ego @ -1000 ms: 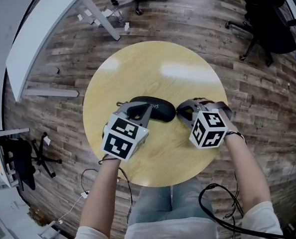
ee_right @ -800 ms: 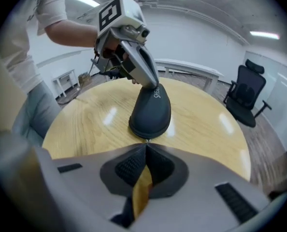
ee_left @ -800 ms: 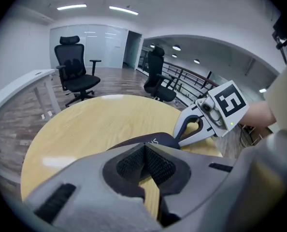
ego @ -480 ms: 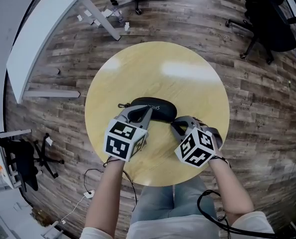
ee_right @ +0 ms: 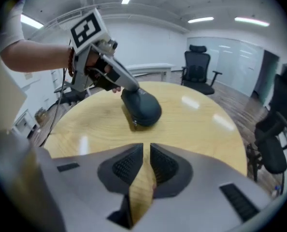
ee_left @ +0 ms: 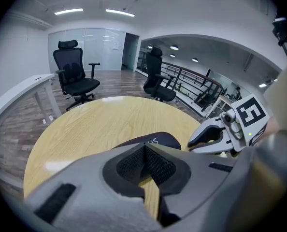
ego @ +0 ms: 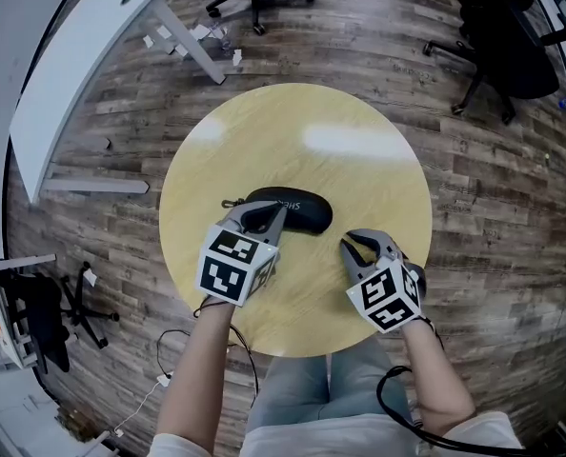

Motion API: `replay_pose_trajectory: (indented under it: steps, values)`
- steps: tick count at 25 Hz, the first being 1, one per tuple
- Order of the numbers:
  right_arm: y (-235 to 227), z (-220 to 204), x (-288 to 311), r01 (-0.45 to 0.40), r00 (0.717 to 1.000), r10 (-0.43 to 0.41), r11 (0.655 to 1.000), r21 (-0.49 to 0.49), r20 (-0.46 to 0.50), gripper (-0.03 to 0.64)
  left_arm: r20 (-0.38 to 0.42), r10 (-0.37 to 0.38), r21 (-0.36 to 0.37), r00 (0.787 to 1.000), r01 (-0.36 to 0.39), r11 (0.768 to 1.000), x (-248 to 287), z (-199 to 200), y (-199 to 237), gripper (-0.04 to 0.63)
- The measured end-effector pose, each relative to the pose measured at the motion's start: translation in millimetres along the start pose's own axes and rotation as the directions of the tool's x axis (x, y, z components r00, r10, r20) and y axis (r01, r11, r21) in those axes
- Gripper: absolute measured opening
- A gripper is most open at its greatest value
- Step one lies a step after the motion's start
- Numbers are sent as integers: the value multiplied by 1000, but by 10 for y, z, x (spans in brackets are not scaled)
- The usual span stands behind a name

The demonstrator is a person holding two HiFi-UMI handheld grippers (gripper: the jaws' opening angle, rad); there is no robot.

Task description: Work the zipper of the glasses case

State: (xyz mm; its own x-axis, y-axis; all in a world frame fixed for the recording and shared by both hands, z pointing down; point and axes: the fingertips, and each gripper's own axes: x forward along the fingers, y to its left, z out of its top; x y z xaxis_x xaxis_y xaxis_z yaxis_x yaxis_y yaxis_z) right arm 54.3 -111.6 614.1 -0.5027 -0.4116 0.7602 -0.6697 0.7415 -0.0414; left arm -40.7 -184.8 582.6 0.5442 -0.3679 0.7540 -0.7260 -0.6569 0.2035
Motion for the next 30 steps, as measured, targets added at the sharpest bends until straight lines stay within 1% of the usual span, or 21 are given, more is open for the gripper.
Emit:
replay_pose_trajectory:
  steps: [1, 2, 3, 4, 5, 6, 8, 9, 10, 12, 13, 14, 16, 18, 20, 21, 22, 23, 26, 28, 30]
  values:
    - [-42, -22, -127, 33, 997, -36, 998, 46, 64, 41, 13, -1, -6, 1000, 1, 1000, -7, 0, 5, 3]
    - [-49, -28, -261, 43, 990, -56, 994, 96, 131, 41, 31, -2, -15, 1000, 3, 1000, -24, 4, 10, 3]
    - [-28, -22, -402, 34, 979, -62, 988, 148, 192, 40, 59, -6, -26, 998, 7, 1000, -67, 22, 1, 3]
    - [12, -1, -558, 9, 967, -59, 980, 199, 247, 30, 102, -11, -37, 995, 14, 999, -155, 64, -34, 3]
    - [69, 45, -733, -29, 952, -49, 967, 251, 301, 13, 164, -14, -48, 986, 22, 999, -301, 127, -101, 3]
    - [143, 113, -928, -75, 934, -38, 951, 301, 354, 6, 238, -10, -59, 971, 24, 998, -503, 190, -199, 3]
    - [333, 281, -1352, -154, 897, -29, 915, 374, 440, 5, 371, 28, -77, 928, 1, 997, -1014, 220, -471, 3]
    - [449, 377, -1570, -179, 879, -31, 902, 392, 475, 4, 413, 52, -83, 909, -19, 996, -1283, 168, -643, 3]
    - [574, 485, -1786, -200, 860, -34, 896, 398, 509, 3, 439, 73, -87, 896, -38, 995, -1537, 86, -832, 3]
    - [833, 689, -2178, -226, 820, -34, 898, 378, 571, 3, 467, 107, -103, 878, -66, 993, -1970, -101, -1207, 3]
    - [963, 750, -2342, -228, 806, -26, 908, 352, 591, 3, 480, 129, -123, 868, -79, 989, -2151, -190, -1382, 3]
    - [1094, 776, -2479, -224, 798, -13, 922, 317, 602, 3, 494, 154, -151, 856, -90, 984, -2313, -272, -1551, 3]
    - [1366, 758, -2660, -207, 793, 20, 949, 238, 609, 3, 528, 200, -210, 826, -102, 972, -2612, -429, -1864, 3]
    - [1651, 728, -2746, -175, 794, 39, 971, 166, 607, 3, 565, 254, -257, 785, -126, 958, -2945, -605, -2088, 3]
    - [1935, 714, -2861, -156, 796, 50, 980, 124, 604, 3, 580, 332, -298, 744, -186, 936, -3276, -810, -2259, 3]
    - [2054, 693, -2950, -169, 795, 61, 978, 123, 603, 3, 577, 364, -316, 732, -211, 925, -3374, -914, -2367, 3]
    - [2150, 652, -3048, -184, 796, 72, 975, 127, 601, 3, 570, 382, -329, 727, -224, 917, -3416, -1005, -2492, 3]
    - [2225, 600, -3146, -188, 799, 76, 974, 128, 596, 3, 563, 390, -338, 728, -227, 913, -3426, -1072, -2619, 3]
    - [2406, 467, -3427, -154, 806, 51, 980, 125, 589, 3, 558, 385, -355, 736, -208, 912, -3474, -1153, -2913, 3]
    - [2564, 392, -3581, -165, 799, 41, 974, 153, 600, 4, 558, 379, -361, 738, -196, 912, -3553, -1218, -3066, 3]
    - [2702, 343, -3687, -187, 787, 32, 964, 189, 616, 3, 565, 358, -337, 743, -188, 922, -3616, -1236, -3206, 3]
